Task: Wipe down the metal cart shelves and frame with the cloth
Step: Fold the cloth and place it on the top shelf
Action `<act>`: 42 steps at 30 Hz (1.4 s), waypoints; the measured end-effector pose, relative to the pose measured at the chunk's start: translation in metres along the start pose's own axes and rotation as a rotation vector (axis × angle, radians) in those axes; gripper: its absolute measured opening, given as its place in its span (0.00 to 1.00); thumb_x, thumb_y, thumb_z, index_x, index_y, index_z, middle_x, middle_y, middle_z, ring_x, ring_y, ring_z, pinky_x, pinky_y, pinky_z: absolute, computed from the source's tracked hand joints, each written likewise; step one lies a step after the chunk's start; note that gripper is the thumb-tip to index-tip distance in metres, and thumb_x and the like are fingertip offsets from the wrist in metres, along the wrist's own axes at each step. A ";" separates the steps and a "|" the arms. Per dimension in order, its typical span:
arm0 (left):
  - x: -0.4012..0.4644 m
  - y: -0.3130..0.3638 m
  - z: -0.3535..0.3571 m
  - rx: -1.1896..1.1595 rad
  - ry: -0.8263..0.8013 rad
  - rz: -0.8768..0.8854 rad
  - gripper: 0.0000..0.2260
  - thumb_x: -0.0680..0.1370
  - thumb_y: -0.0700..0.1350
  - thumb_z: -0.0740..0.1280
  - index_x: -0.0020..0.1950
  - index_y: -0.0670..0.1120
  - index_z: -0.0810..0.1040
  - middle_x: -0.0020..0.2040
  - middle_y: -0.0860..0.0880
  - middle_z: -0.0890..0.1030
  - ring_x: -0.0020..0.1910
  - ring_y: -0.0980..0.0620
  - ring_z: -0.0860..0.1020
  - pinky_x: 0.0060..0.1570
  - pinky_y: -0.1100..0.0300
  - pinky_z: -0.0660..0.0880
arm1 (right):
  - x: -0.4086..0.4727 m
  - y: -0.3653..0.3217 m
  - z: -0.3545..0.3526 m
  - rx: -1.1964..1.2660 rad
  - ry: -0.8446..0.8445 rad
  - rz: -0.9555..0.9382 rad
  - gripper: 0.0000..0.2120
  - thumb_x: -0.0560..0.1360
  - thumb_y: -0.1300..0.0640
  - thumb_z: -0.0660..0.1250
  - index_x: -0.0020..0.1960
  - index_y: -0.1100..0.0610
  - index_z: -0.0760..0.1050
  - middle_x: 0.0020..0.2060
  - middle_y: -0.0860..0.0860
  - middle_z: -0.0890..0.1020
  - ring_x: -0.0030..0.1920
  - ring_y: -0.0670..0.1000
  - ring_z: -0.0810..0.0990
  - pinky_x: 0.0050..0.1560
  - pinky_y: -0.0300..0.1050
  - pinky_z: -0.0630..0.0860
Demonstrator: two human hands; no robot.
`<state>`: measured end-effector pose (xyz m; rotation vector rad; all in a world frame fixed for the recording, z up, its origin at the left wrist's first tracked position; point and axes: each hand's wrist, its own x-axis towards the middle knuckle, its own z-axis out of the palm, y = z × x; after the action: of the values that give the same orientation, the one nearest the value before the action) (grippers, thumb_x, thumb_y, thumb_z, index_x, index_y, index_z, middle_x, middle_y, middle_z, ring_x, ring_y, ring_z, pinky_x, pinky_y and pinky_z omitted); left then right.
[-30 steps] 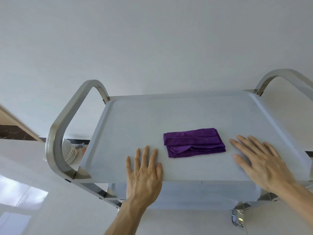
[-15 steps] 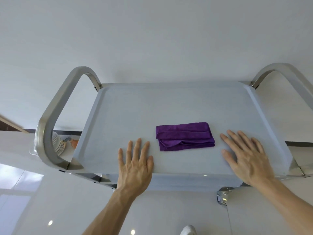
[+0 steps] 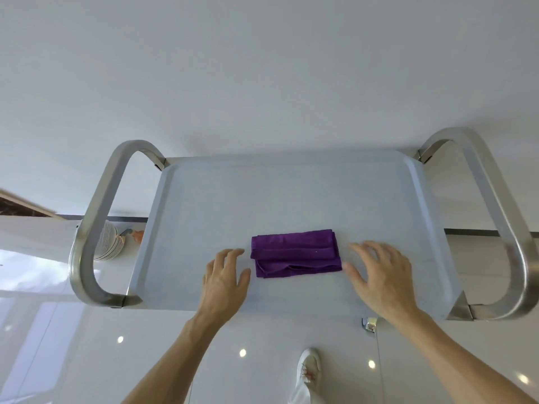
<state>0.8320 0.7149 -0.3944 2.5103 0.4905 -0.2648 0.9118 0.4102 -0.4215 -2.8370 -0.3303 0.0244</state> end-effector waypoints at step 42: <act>0.009 0.089 -0.214 -0.412 -0.151 0.617 0.07 0.79 0.57 0.65 0.41 0.59 0.76 0.34 0.58 0.79 0.31 0.58 0.75 0.32 0.68 0.70 | 0.024 -0.184 -0.153 1.077 -0.493 0.016 0.24 0.73 0.47 0.76 0.67 0.42 0.74 0.63 0.47 0.81 0.65 0.50 0.78 0.65 0.47 0.75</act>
<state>0.8930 0.7690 -0.1768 2.0903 -0.2740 -0.0957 0.9013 0.5450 -0.2224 -1.7280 -0.2705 0.6862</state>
